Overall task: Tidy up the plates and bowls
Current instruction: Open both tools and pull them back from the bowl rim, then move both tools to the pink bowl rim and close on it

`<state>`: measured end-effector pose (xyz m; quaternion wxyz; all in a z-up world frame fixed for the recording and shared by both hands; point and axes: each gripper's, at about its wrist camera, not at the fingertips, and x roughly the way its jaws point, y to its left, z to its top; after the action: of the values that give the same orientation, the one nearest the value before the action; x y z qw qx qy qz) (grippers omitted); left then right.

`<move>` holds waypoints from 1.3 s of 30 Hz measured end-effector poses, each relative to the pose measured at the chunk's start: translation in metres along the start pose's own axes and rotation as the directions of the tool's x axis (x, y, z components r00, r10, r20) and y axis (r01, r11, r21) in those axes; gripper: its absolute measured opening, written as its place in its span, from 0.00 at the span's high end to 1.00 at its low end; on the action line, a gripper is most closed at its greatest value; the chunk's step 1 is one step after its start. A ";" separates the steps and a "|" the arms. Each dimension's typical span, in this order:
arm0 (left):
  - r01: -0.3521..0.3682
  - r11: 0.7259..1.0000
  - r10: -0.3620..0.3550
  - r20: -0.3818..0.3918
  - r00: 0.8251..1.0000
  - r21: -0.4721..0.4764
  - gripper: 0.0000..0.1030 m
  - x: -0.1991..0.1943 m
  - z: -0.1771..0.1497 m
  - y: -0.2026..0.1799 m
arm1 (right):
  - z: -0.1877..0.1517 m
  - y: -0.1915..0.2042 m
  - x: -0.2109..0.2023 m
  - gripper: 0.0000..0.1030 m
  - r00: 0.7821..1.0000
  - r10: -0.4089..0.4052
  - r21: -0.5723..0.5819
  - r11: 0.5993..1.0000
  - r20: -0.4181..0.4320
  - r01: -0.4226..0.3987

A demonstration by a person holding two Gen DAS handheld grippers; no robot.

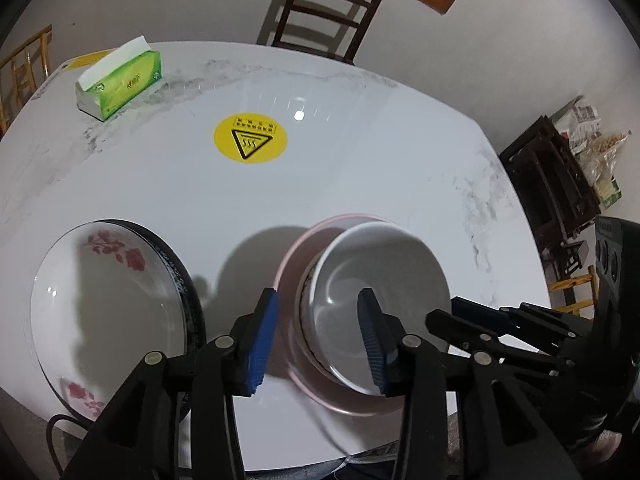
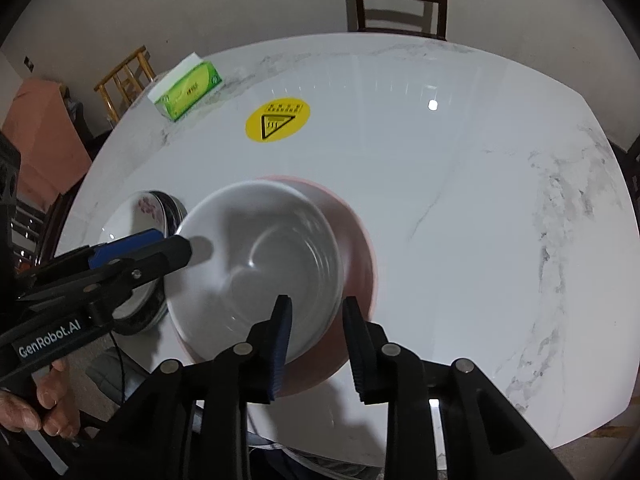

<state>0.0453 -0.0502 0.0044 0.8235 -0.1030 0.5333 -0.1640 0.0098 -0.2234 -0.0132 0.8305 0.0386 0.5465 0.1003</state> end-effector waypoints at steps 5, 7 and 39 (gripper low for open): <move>0.003 0.999 -0.001 0.035 0.999 -0.054 0.60 -0.014 0.000 0.015 | -0.001 -0.009 -0.016 0.73 0.999 0.008 0.039 0.999 0.041 -0.010; 0.004 0.996 0.000 0.044 0.999 -0.087 0.60 -0.018 0.000 0.024 | -0.001 -0.014 -0.020 0.73 0.999 0.009 0.057 0.998 0.054 -0.012; -0.028 0.980 0.003 -0.126 0.992 -0.196 0.77 0.027 -0.017 0.043 | -0.012 -0.031 0.021 0.73 0.997 -0.031 0.152 0.988 -0.069 0.041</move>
<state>0.0473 -0.0211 -0.0399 0.7754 -0.1696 0.5983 -0.1098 0.0110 -0.2499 -0.0426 0.8081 0.0893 0.5805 0.0443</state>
